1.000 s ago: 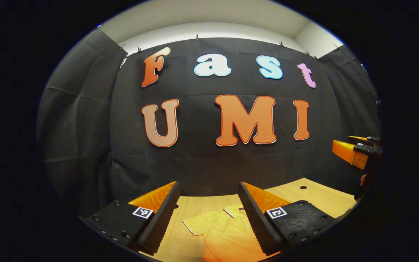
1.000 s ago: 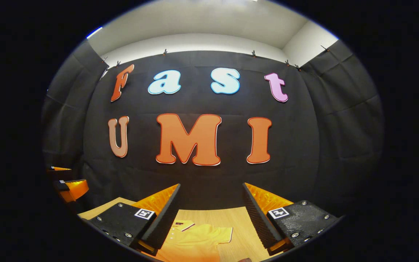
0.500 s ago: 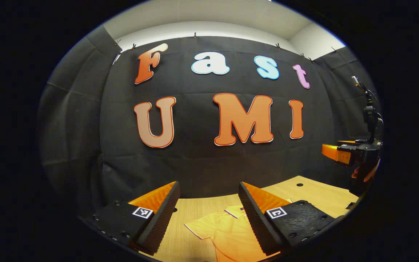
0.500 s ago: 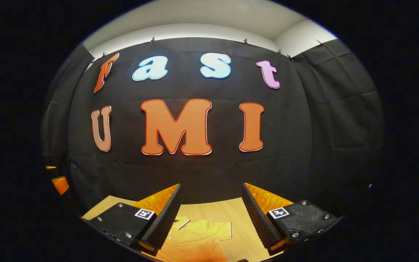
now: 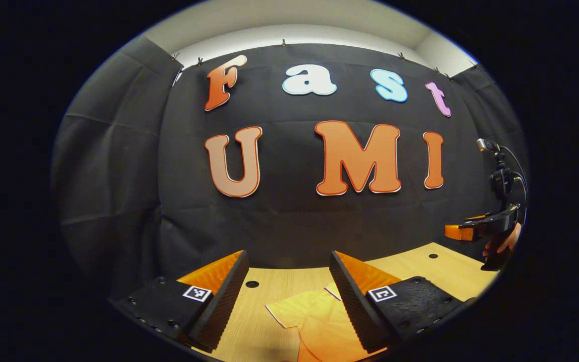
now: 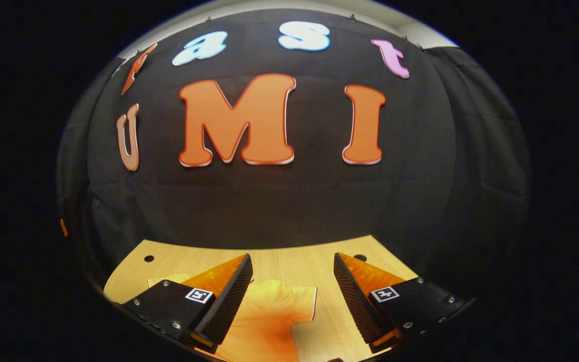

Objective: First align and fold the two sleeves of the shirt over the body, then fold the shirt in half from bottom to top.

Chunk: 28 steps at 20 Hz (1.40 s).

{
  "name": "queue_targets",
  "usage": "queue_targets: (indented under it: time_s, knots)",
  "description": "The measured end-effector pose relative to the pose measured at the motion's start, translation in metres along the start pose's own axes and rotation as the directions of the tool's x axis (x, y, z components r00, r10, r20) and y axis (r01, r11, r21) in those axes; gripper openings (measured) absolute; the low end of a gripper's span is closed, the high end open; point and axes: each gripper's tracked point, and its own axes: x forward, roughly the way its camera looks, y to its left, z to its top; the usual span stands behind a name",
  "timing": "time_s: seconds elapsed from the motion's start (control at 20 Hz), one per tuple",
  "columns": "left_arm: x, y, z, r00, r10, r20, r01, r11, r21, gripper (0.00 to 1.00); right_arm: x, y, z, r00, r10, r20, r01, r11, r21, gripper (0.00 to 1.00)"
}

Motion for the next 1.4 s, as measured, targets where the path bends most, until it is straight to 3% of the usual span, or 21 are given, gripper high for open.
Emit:
queue_targets:
  time_s: [0.25, 0.5, 0.8, 0.95, 1.1, 1.4]
  knots:
    - [-0.009, -0.001, -0.017, 0.995, 0.075, -0.060, -0.074, 0.997, 0.016, 0.97, 0.054, -0.028, -0.040, 0.985, 0.010, -0.175, -0.005, 0.999, 0.033, 0.98]
    - [-0.021, 0.002, -0.049, 0.971, 0.171, -0.166, -0.164, 0.985, 0.053, 0.97, 0.096, -0.038, -0.089, 0.936, 0.052, -0.347, -0.036, 0.998, 0.052, 0.95]
    - [-0.031, -0.002, -0.054, 0.947, 0.246, -0.206, -0.230, 0.968, 0.100, 0.98, 0.124, -0.033, -0.152, 0.809, 0.116, -0.576, -0.085, 0.993, 0.081, 0.94]
    - [-0.048, -0.014, -0.063, 0.937, 0.265, -0.227, -0.247, 0.963, 0.103, 1.00, 0.137, -0.036, -0.171, 0.767, 0.115, -0.631, -0.082, 0.993, 0.081, 0.91]
    - [-0.050, -0.020, -0.063, 0.931, 0.275, -0.239, -0.255, 0.960, 0.112, 1.00, 0.145, -0.045, -0.188, 0.710, 0.099, -0.697, -0.086, 0.995, 0.054, 0.90]
    - [-0.058, -0.032, -0.069, 0.924, 0.276, -0.266, -0.252, 0.960, 0.119, 0.99, 0.158, -0.049, -0.222, 0.598, 0.119, -0.793, -0.046, 0.992, 0.114, 0.87]
